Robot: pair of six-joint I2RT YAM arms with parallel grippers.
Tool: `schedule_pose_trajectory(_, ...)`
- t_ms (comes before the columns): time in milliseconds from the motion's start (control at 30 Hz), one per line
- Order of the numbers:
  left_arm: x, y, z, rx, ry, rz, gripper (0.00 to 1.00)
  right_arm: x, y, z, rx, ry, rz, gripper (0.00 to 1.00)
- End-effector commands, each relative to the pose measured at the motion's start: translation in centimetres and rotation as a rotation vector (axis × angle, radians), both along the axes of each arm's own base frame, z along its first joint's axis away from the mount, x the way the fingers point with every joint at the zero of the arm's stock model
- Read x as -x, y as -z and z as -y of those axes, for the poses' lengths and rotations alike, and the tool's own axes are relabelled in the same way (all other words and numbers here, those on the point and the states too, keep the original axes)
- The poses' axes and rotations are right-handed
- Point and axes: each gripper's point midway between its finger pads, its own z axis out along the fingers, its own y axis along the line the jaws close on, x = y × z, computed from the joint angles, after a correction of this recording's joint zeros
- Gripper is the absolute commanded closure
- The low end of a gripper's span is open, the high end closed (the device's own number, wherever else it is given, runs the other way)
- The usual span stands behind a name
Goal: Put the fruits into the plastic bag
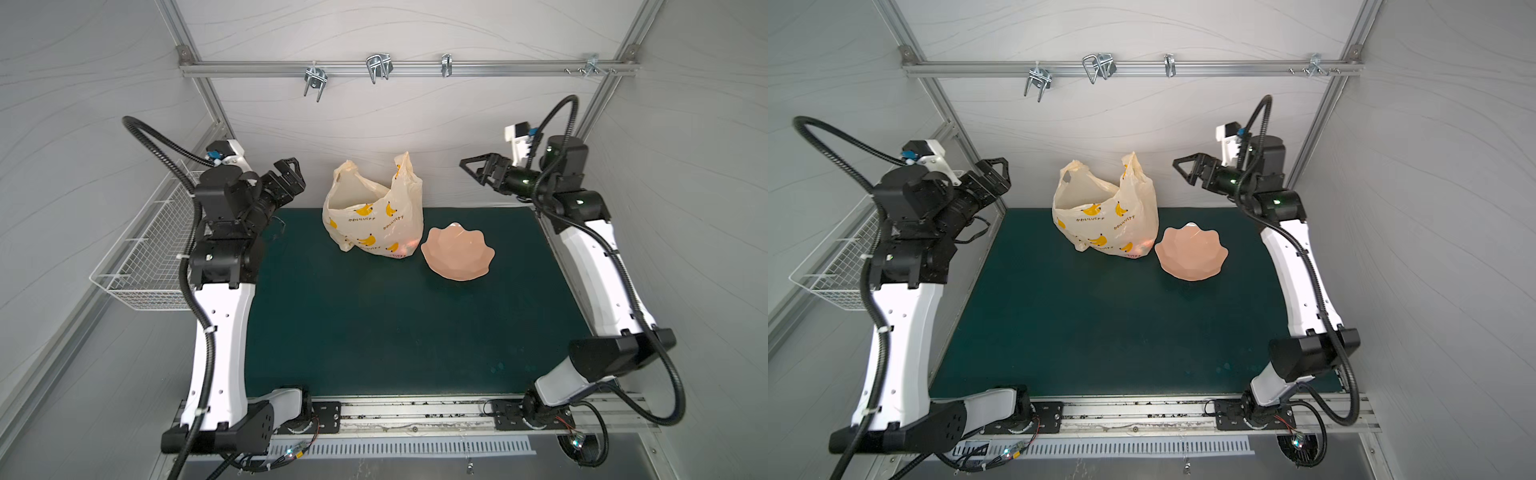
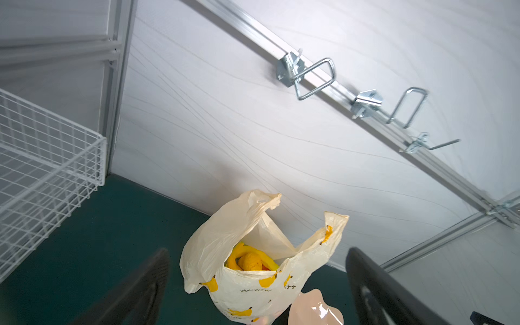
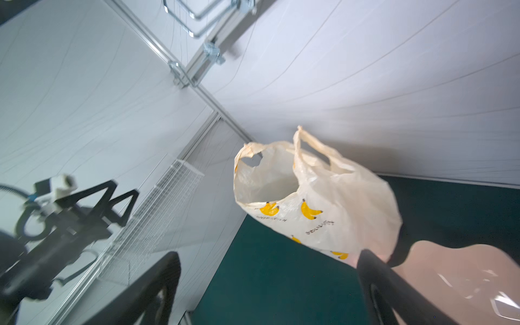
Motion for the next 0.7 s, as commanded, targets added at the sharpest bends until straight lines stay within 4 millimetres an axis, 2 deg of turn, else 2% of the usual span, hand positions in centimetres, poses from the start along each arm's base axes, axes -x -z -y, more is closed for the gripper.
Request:
schedule_pose_trajectory(0, 1.0, 6.5, 0.4, -0.022, 0.018, -0.161, 0.01, 1.0, 5.5, 2.5, 0.141, 0.099, -0.111, 0.01)
schedule_pose_trajectory(33, 1.7, 8.2, 0.8, -0.046, 0.028, -0.192, 0.01, 1.8, 6.3, 3.3, 0.181, 0.123, -0.113, 0.01)
schedule_pose_trajectory(100, 3.4, 12.9, 1.7, -0.099, 0.042, -0.282, 0.01, 3.7, 8.4, 5.2, 0.280, 0.193, -0.109, 0.01)
schedule_pose_trajectory(133, 4.4, 15.7, 2.2, -0.123, 0.049, -0.328, 0.01, 4.5, 10.1, 6.3, 0.326, 0.234, -0.116, 0.01)
schedule_pose_trajectory(167, 5.0, 17.6, 2.4, -0.136, 0.048, -0.351, 0.01, 5.2, 11.8, 7.2, 0.361, 0.270, -0.133, 0.01)
schedule_pose_trajectory(200, 5.5, 20.7, 2.5, -0.145, 0.046, -0.398, 0.01, 6.0, 13.7, 8.1, 0.386, 0.299, -0.156, 0.01)
schedule_pose_trajectory(233, 6.0, 23.1, 2.5, -0.146, 0.042, -0.420, 0.01, 6.8, 15.6, 8.9, 0.395, 0.327, -0.178, 0.01)
schedule_pose_trajectory(333, 6.5, 28.2, 1.3, -0.167, -0.020, -0.415, 0.01, 7.9, 21.1, 10.6, 0.371, 0.413, -0.223, 0.01)
schedule_pose_trajectory(367, 6.6, 29.8, 0.6, -0.192, -0.056, -0.417, 0.01, 8.0, 22.4, 11.1, 0.369, 0.448, -0.222, 0.01)
schedule_pose_trajectory(433, 6.3, 32.0, -1.1, -0.281, -0.132, -0.409, 0.01, 7.8, 24.9, 12.4, 0.386, 0.516, -0.212, 0.01)
schedule_pose_trajectory(500, 5.3, 33.6, -1.8, -0.340, -0.132, -0.404, 0.01, 7.2, 26.0, 13.5, 0.411, 0.565, -0.176, 0.01)
schedule_pose_trajectory(600, 3.0, 35.4, -3.4, -0.293, -0.158, -0.408, 0.01, 5.6, 28.0, 15.3, 0.470, 0.633, -0.131, 0.01)
schedule_pose_trajectory(667, 1.4, 36.4, -4.6, -0.310, -0.186, -0.405, 0.01, 4.4, 30.0, 16.6, 0.524, 0.674, -0.113, 0.01)
